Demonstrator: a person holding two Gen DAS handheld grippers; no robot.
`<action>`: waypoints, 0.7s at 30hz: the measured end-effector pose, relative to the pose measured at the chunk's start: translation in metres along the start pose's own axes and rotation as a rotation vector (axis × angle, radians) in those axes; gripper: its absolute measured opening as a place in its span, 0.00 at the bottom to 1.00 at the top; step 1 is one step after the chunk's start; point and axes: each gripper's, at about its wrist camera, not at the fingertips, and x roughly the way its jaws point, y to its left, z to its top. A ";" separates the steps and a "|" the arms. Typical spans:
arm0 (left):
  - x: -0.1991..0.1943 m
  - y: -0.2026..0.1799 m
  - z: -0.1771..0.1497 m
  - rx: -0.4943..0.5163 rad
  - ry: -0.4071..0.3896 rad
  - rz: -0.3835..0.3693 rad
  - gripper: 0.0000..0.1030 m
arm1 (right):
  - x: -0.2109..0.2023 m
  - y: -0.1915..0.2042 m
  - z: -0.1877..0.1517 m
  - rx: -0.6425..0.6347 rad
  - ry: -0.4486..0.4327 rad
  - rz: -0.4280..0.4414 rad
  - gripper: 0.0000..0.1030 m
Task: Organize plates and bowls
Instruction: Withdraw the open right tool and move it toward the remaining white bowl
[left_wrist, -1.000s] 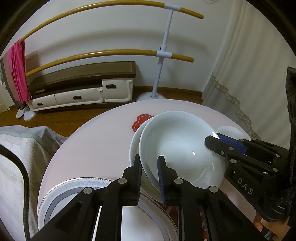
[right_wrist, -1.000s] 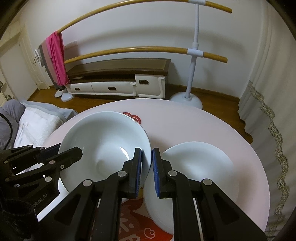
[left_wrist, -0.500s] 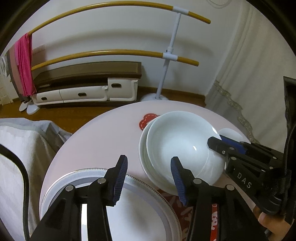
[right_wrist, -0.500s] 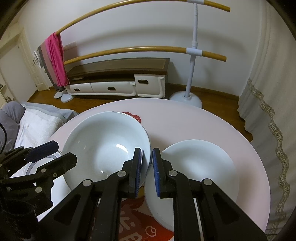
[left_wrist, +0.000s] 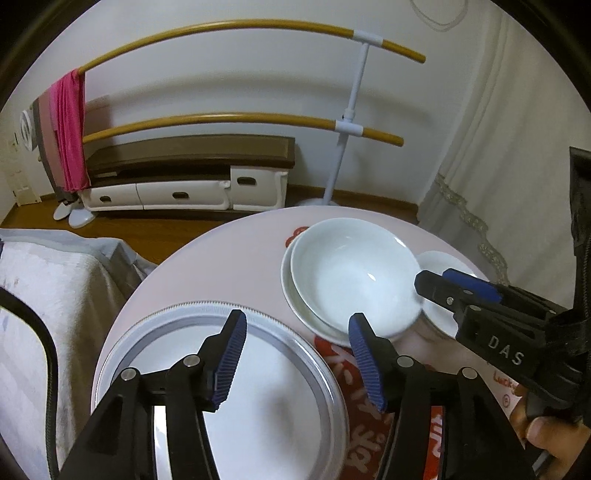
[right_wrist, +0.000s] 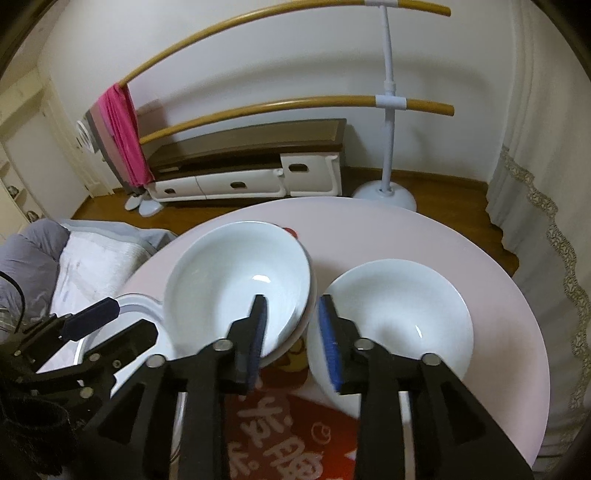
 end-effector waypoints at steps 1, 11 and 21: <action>-0.006 -0.003 -0.005 -0.004 -0.009 0.001 0.54 | -0.007 0.000 -0.003 -0.002 -0.008 0.004 0.37; -0.063 -0.035 -0.069 -0.027 -0.081 0.037 0.69 | -0.068 -0.025 -0.042 0.024 -0.040 0.027 0.57; -0.104 -0.075 -0.123 -0.024 -0.127 0.057 0.82 | -0.108 -0.042 -0.070 0.017 -0.056 0.049 0.59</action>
